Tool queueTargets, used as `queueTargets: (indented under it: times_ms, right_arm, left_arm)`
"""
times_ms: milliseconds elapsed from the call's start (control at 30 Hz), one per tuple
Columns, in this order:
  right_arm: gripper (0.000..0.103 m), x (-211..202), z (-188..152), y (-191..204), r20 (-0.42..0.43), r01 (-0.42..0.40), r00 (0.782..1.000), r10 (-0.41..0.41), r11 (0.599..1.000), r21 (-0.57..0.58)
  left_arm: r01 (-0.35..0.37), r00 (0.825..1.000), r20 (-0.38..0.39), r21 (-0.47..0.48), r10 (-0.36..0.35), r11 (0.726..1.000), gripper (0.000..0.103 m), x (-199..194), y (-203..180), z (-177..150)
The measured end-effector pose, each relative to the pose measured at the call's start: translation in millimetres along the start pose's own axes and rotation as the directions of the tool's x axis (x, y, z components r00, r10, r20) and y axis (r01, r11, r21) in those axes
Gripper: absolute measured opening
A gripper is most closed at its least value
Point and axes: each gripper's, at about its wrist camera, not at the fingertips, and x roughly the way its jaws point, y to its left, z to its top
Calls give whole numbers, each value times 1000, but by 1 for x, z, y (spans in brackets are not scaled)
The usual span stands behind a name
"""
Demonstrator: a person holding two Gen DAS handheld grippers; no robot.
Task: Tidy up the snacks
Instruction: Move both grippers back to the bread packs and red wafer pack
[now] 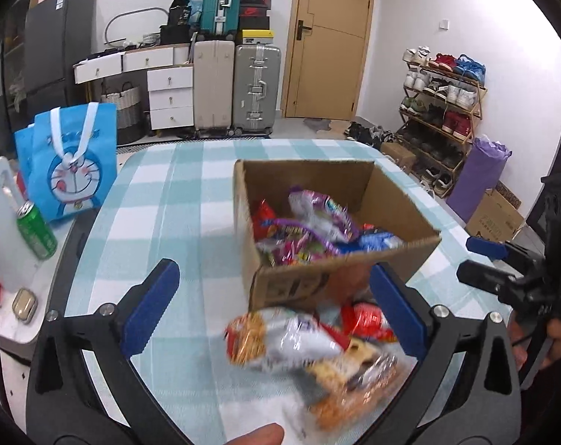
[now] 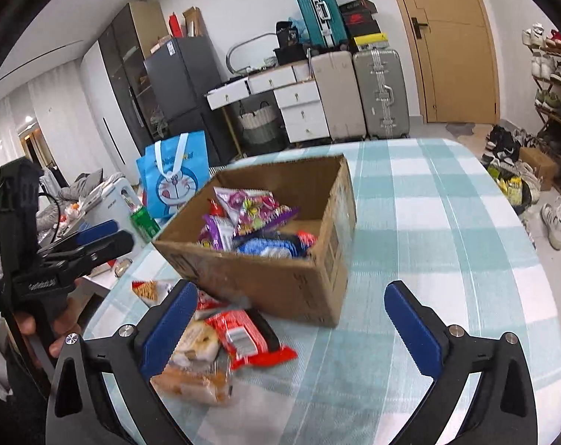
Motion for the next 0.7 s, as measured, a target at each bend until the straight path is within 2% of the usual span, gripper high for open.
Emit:
queueTargets:
  times_ms: [67,333,567,700]
  right_arm:
    - [102,1,-4,1,-18,12,1000,-12,1000,-1]
    - [102,2,-12,8,-63,-29,998,29,1000,-4]
    - [102,9,-18,16,-98,-61,993,60,998,-13]
    - [102,12,-21,19,-117,-52,992,48,998,-30]
  left_arm:
    - [0,1000,-15,-9,0,1000,102,-6,3,-10]
    - [-1,998,-57,-49,-1,999,102,-15,14,-42]
    - [0,996,-89,-43,-4,999,102,-4,12,-47]
    - [-7,994,-108,-24,4,1000,102,1,9,-47]
